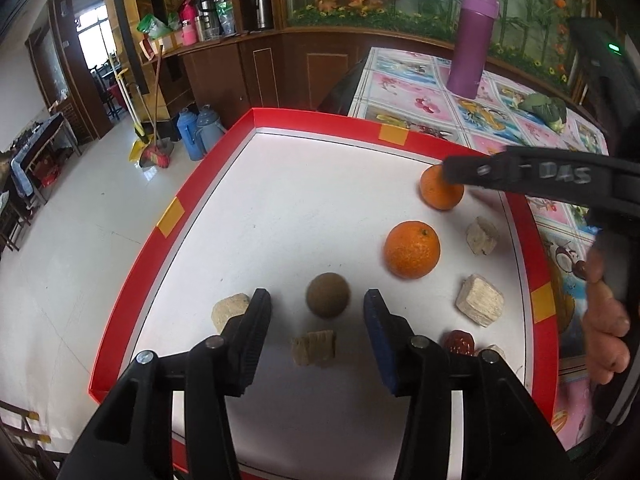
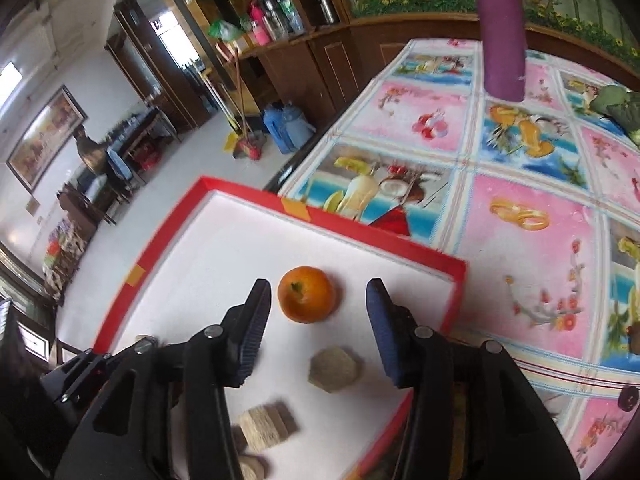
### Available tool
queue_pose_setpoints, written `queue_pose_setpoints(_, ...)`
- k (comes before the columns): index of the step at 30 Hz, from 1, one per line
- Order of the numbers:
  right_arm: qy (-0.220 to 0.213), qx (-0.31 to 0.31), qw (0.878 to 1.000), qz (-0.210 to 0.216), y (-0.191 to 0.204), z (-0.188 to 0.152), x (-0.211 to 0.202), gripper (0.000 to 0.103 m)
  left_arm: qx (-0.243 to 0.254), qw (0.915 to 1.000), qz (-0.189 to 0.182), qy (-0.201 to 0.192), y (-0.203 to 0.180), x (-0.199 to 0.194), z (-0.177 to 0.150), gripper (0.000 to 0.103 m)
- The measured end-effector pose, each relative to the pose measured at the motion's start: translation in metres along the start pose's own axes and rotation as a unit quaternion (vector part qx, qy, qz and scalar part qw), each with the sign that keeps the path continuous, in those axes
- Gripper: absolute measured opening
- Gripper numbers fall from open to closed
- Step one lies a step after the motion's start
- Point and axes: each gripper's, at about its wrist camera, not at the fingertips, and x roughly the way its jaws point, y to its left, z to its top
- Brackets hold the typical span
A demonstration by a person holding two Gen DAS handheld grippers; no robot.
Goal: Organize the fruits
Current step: 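Open both tools to release the orange and brown fruit into the tray, then move the right tool to a pale biscuit while the left tool approaches a brown kiwi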
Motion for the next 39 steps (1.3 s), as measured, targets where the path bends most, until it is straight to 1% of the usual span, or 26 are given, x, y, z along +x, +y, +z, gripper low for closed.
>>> queue_pose_setpoints(3, -0.035, 0.0, 0.999, 0.0, -0.019, -0.003, -0.033, 0.053, -0.007, 1.0, 0.001, -0.007, -0.002, -0.006, 0.003, 0.051)
queue_pose_setpoints(6, -0.072, 0.012, 0.997, -0.016, -0.049, -0.008, -0.071, 0.059, -0.008, 0.9997, 0.005, -0.02, -0.009, -0.016, 0.007, 0.056)
queue_pose_setpoints(8, -0.094, 0.027, 0.995, -0.031, -0.076, -0.015, -0.095, 0.061, -0.004, 0.9995, 0.004, -0.03, -0.017, -0.023, 0.01, 0.057)
queue_pose_setpoints(11, -0.111, 0.054, 0.99, -0.06, -0.118, -0.028, -0.125, 0.061, 0.006, 0.9991, 0.0, -0.042, -0.031, -0.031, 0.014, 0.057)
queue_pose_setpoints(13, -0.124, 0.078, 0.986, -0.079, -0.151, -0.038, -0.143, 0.061, 0.021, 0.9985, -0.007, -0.05, -0.047, -0.037, 0.016, 0.057)
queue_pose_setpoints(17, -0.128, 0.122, 0.978, -0.107, -0.206, -0.058, -0.163, 0.061, 0.055, 0.9967, -0.023, -0.056, -0.08, -0.042, 0.022, 0.057)
queue_pose_setpoints(20, -0.106, 0.141, 0.978, -0.108, -0.238, -0.071, -0.162, 0.061, 0.082, 0.9945, -0.034, -0.055, -0.111, -0.043, 0.027, 0.057)
queue_pose_setpoints(21, -0.093, 0.143, 0.979, -0.112, -0.243, -0.073, -0.16, 0.061, 0.087, 0.994, -0.039, -0.054, -0.119, -0.043, 0.028, 0.057)
queue_pose_setpoints(23, -0.086, 0.133, 0.981, -0.111, -0.247, -0.074, -0.156, 0.061, 0.096, 0.9929, -0.05, -0.05, -0.135, -0.04, 0.03, 0.058)
queue_pose_setpoints(27, -0.064, 0.116, 0.985, -0.11, -0.24, -0.071, -0.139, 0.061, 0.108, 0.9915, -0.061, -0.04, -0.159, -0.035, 0.027, 0.058)
queue_pose_setpoints(29, -0.054, 0.102, 0.986, -0.123, -0.235, -0.071, -0.132, 0.058, 0.115, 0.9906, -0.066, -0.032, -0.17, -0.031, 0.025, 0.058)
queue_pose_setpoints(31, -0.043, 0.091, 0.987, -0.125, -0.231, -0.071, -0.125, 0.054, 0.122, 0.9898, -0.068, -0.027, -0.178, -0.029, 0.023, 0.058)
queue_pose_setpoints(35, -0.041, 0.065, 0.986, -0.147, -0.223, -0.07, -0.118, 0.049, 0.13, 0.9887, -0.071, -0.021, -0.186, -0.027, 0.025, 0.058)
queue_pose_setpoints(39, -0.039, 0.05, 0.986, -0.153, -0.22, -0.068, -0.114, 0.041, 0.14, 0.9871, -0.076, -0.021, -0.195, -0.026, 0.031, 0.058)
